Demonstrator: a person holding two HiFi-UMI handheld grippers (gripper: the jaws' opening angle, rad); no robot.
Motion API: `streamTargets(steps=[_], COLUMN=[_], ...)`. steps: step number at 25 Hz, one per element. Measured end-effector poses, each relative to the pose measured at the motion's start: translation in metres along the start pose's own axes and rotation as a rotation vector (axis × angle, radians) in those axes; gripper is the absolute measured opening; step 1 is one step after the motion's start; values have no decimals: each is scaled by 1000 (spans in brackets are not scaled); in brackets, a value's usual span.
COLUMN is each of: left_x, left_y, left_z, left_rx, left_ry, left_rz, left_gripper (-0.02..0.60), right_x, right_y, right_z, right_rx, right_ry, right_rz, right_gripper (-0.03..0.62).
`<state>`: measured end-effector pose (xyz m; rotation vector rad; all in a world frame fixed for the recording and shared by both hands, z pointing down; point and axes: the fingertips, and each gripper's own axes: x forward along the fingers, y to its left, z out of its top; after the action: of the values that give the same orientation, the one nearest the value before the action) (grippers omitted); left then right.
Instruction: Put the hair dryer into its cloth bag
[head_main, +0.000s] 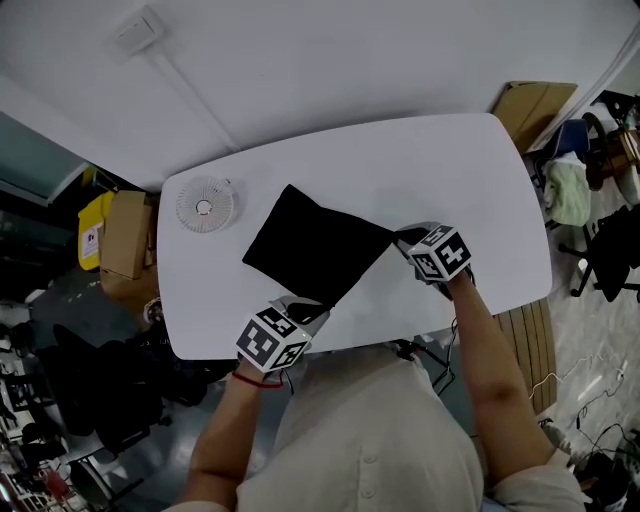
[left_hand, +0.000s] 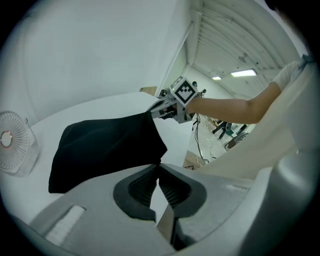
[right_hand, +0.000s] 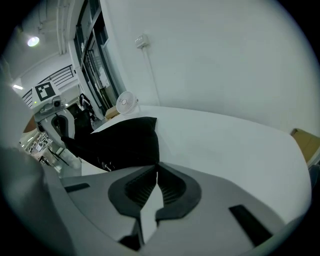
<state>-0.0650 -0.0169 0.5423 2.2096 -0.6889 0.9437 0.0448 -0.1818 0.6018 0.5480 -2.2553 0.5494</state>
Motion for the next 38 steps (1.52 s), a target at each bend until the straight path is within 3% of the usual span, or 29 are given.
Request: streamTargets(steps=[6, 11, 17, 23, 24, 26, 27, 31, 38], left_x=[-1, 36, 97, 126, 126, 123, 121, 111, 82], left_y=[-21, -50, -106, -119, -117, -113, -110, -97, -84], left_z=[25, 24, 25, 28, 28, 31, 32, 35, 48], left_rx=[19, 16, -69, -169, -187, -229, -247, -282, -300], left_ry=[-50, -56, -74, -97, -112, -150, -168, -232, -386], left_rz=[-42, -45, -171, -230, -233, -240, -241, -232, -204], left_gripper=[21, 21, 9, 11, 11, 11, 11, 11, 11], right_x=[-15, -22, -37, -34, -35, -40, -44, -71, -125], right_y=[-19, -34, -64, -77, -80, -86, -89, -95, -48], right_z=[-2, -24, -56, -80, -87, -100, -106, -111, -68], right_rx=[-38, -86, -79, -82, -69, -39, -25, 27, 44], right_ry=[69, 101, 95, 139, 150, 165, 165, 98, -163], right_rz=[28, 34, 22, 3, -4, -14, -22, -74, -91], right_gripper=[21, 21, 21, 27, 34, 113, 114, 114, 71])
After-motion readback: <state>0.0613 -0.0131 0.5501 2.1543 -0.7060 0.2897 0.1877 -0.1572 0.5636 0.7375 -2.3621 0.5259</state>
